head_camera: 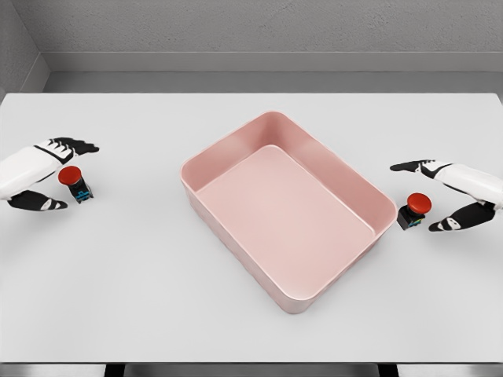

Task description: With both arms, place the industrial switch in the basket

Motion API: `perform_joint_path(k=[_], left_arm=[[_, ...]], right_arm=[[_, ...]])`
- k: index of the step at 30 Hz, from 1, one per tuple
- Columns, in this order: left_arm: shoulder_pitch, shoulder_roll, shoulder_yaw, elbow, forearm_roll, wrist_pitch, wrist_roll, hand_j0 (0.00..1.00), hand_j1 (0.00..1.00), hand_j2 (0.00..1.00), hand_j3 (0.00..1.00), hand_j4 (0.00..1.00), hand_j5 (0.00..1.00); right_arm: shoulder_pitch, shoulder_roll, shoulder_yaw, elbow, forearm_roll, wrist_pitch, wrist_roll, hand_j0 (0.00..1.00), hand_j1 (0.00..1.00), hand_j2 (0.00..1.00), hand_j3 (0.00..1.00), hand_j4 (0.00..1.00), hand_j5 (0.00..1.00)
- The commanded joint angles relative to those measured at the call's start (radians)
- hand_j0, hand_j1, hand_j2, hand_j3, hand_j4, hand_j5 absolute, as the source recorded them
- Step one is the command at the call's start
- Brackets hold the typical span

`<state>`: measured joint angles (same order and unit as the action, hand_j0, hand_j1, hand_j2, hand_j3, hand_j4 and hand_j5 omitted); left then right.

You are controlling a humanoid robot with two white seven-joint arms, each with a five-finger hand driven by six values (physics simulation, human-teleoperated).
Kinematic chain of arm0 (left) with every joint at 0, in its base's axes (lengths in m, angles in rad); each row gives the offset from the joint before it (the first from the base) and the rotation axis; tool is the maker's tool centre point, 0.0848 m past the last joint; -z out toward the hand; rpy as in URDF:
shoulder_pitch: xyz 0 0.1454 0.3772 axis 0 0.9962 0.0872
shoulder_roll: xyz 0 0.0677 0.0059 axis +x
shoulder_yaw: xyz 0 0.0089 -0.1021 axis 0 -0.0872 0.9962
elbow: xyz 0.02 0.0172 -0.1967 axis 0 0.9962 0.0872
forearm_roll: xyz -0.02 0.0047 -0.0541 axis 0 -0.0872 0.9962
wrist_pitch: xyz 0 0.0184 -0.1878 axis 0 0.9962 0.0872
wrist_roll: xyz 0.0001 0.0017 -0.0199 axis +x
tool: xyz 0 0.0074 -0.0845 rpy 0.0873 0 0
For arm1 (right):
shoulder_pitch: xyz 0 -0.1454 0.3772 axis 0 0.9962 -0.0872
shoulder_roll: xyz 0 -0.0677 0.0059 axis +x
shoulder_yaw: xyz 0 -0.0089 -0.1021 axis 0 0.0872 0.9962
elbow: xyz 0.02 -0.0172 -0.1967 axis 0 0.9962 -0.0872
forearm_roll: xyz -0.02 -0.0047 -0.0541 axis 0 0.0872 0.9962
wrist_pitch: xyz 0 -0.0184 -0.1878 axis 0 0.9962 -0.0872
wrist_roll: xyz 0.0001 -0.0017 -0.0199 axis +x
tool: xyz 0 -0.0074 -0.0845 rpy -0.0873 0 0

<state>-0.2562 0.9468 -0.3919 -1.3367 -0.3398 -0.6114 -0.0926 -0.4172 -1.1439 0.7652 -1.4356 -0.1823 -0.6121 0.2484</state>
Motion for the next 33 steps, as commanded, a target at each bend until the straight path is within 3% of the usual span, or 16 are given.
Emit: perform_joint_path(k=[1,8,12,18,20,23,27,33], left_arm=[[-0.002,-0.003,-0.001,0.005,0.007,0.001,0.001,1.00,1.00,1.00,1.00,1.00,1.00],[-0.015,-0.010,-0.002,0.039,0.004,0.001,0.001,1.00,1.00,1.00,1.00,1.00,1.00],[-0.057,-0.019,-0.048,0.067,0.004,0.001,0.001,1.00,1.00,1.00,1.00,1.00,1.00],[-0.057,-0.025,-0.050,0.067,0.001,0.001,0.001,1.00,1.00,1.00,1.00,1.00,1.00],[-0.057,-0.025,-0.050,0.067,0.002,0.001,0.001,0.95,0.95,0.95,0.95,0.95,0.95],[-0.060,-0.025,-0.047,0.080,0.004,0.001,0.001,0.78,0.78,0.78,0.78,0.78,0.78],[-0.063,-0.025,-0.047,0.094,0.004,0.001,0.001,0.76,0.76,0.76,0.76,0.76,0.76],[-0.063,-0.025,-0.050,0.099,0.004,0.001,0.001,0.76,0.76,0.76,0.76,0.76,0.76]], right_arm=[[0.000,0.027,-0.001,0.043,-0.006,0.001,0.003,1.00,1.00,1.00,1.00,1.00,1.00],[-0.002,0.033,-0.001,0.118,0.000,0.001,0.003,1.00,1.00,1.00,1.00,1.00,1.00],[0.005,0.053,0.002,0.112,0.001,0.001,0.005,1.00,1.00,1.00,1.00,1.00,1.00],[0.006,0.076,0.005,0.113,0.003,0.001,0.005,0.94,0.94,0.94,0.94,0.94,0.94],[0.008,0.078,0.005,0.109,0.020,0.001,0.003,0.90,0.90,0.90,0.90,0.90,0.90],[0.011,0.076,0.005,0.107,0.024,0.001,0.005,0.87,0.87,0.87,0.87,0.87,0.87],[0.025,0.078,0.005,0.101,0.035,0.001,0.005,0.87,0.87,0.87,0.87,0.87,0.87],[0.028,0.076,0.003,0.089,0.037,0.001,0.003,0.70,0.70,0.70,0.70,0.70,0.70]])
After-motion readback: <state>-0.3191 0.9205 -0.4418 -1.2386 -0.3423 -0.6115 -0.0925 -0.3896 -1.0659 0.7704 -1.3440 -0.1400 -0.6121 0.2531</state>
